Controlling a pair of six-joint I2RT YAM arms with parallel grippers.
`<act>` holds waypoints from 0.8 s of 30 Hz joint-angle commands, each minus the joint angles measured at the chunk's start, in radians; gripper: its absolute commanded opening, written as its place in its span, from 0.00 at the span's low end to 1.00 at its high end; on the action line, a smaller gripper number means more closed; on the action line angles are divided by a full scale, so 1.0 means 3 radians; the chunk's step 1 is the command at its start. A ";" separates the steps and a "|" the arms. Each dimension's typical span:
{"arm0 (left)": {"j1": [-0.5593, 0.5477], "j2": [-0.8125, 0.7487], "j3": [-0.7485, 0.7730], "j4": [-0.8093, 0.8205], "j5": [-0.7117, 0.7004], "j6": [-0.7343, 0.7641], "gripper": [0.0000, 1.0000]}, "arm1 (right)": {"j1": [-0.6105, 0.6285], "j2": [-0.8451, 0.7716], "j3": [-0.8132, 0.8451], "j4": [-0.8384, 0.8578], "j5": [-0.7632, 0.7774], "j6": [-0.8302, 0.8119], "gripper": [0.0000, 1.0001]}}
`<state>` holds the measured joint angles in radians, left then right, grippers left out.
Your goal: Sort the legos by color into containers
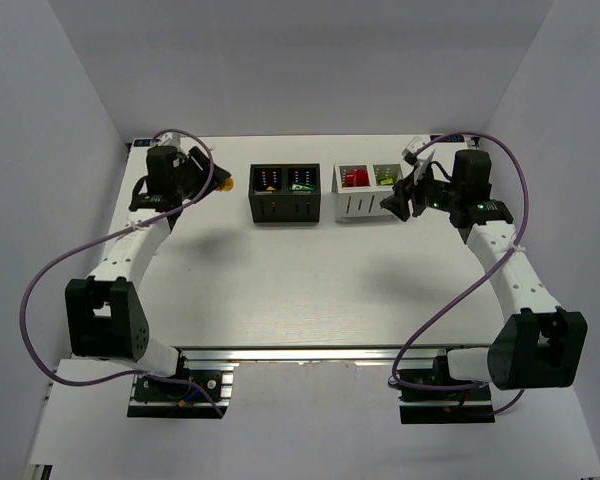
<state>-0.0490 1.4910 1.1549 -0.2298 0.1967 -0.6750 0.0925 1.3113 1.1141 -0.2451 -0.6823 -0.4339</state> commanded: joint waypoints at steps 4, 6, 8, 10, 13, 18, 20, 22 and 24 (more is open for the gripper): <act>-0.0378 0.0127 0.0122 0.0393 0.0378 0.0220 0.17 | -0.0012 -0.0142 -0.0001 -0.0175 -0.0349 -0.0113 0.31; -0.0460 0.0199 0.0215 0.0398 0.0306 0.0276 0.18 | -0.0012 -0.0173 -0.0017 -0.0190 -0.0354 -0.0139 0.18; -0.0557 0.0322 0.0353 0.0367 0.0245 0.0307 0.18 | -0.0017 -0.0209 -0.0037 -0.0201 -0.0344 -0.0154 0.03; -0.0593 0.0394 0.0430 0.0362 0.0179 0.0317 0.18 | -0.0017 -0.0250 -0.0058 -0.0190 -0.0334 -0.0154 0.02; -0.0614 0.0496 0.0532 0.0383 0.0122 0.0322 0.19 | -0.0017 -0.0301 -0.0099 -0.0180 -0.0323 -0.0134 0.02; -0.0655 0.0659 0.0691 0.0388 0.0071 0.0363 0.23 | -0.0012 -0.0372 -0.0185 -0.0165 -0.0293 -0.0118 0.03; -0.0680 0.0721 0.0721 0.0398 0.0045 0.0389 0.25 | -0.0017 -0.0403 -0.0196 -0.0165 -0.0288 -0.0108 0.04; -0.0706 0.0808 0.0773 0.0383 -0.0001 0.0409 0.29 | -0.0017 -0.0429 -0.0211 -0.0170 -0.0277 -0.0108 0.04; -0.0726 0.0859 0.0803 0.0388 -0.0062 0.0425 0.35 | -0.0017 -0.0449 -0.0221 -0.0185 -0.0272 -0.0113 0.05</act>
<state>-0.2512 1.7370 1.3590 -0.1223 0.2096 -0.5716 0.0917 1.2098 1.0557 -0.2985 -0.7586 -0.4713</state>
